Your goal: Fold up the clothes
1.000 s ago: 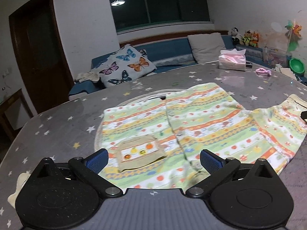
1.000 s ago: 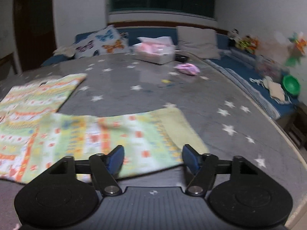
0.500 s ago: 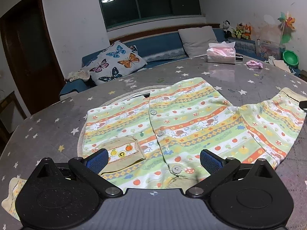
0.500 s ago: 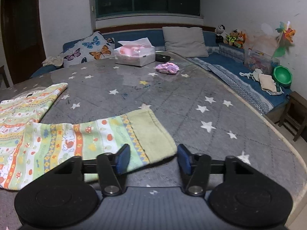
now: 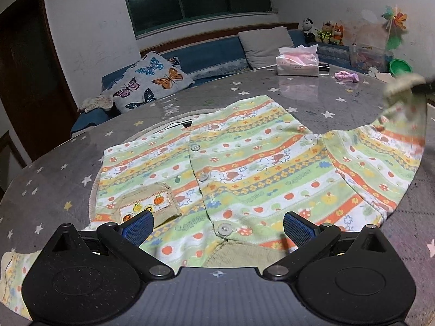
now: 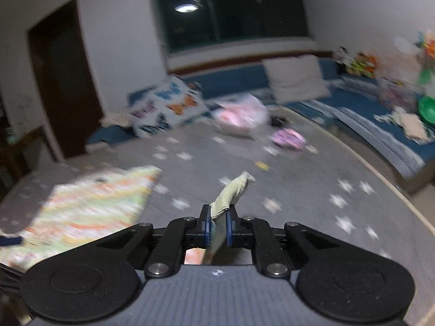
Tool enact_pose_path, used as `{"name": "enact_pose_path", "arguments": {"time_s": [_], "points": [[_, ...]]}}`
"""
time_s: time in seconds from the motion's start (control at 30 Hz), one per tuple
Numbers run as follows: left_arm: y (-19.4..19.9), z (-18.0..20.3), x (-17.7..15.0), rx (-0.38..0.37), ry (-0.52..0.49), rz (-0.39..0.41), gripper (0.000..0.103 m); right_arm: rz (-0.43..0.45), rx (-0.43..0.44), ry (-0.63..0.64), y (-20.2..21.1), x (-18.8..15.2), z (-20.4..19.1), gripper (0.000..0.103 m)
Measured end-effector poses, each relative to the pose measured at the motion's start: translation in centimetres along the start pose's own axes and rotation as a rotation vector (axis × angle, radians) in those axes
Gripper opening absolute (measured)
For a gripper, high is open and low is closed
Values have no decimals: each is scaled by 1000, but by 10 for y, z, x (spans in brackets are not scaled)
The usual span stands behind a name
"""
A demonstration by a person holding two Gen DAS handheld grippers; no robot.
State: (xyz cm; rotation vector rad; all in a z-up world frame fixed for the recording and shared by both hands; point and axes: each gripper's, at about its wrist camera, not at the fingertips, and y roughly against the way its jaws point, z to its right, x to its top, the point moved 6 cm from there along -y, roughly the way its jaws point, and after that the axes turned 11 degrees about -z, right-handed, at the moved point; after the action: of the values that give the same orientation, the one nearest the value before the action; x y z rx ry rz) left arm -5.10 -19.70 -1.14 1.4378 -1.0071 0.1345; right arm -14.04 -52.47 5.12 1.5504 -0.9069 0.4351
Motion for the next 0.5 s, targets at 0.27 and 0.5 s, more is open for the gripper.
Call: {"name": "enact_pose_path", "arguments": {"time_s": [0.27, 0.5], "points": [[12, -30, -14, 23, 61, 30, 103, 70, 187, 176, 15, 46, -115, 8], [23, -70, -33, 49, 151, 46, 103, 57, 319, 317, -1, 53, -219, 8]]}}
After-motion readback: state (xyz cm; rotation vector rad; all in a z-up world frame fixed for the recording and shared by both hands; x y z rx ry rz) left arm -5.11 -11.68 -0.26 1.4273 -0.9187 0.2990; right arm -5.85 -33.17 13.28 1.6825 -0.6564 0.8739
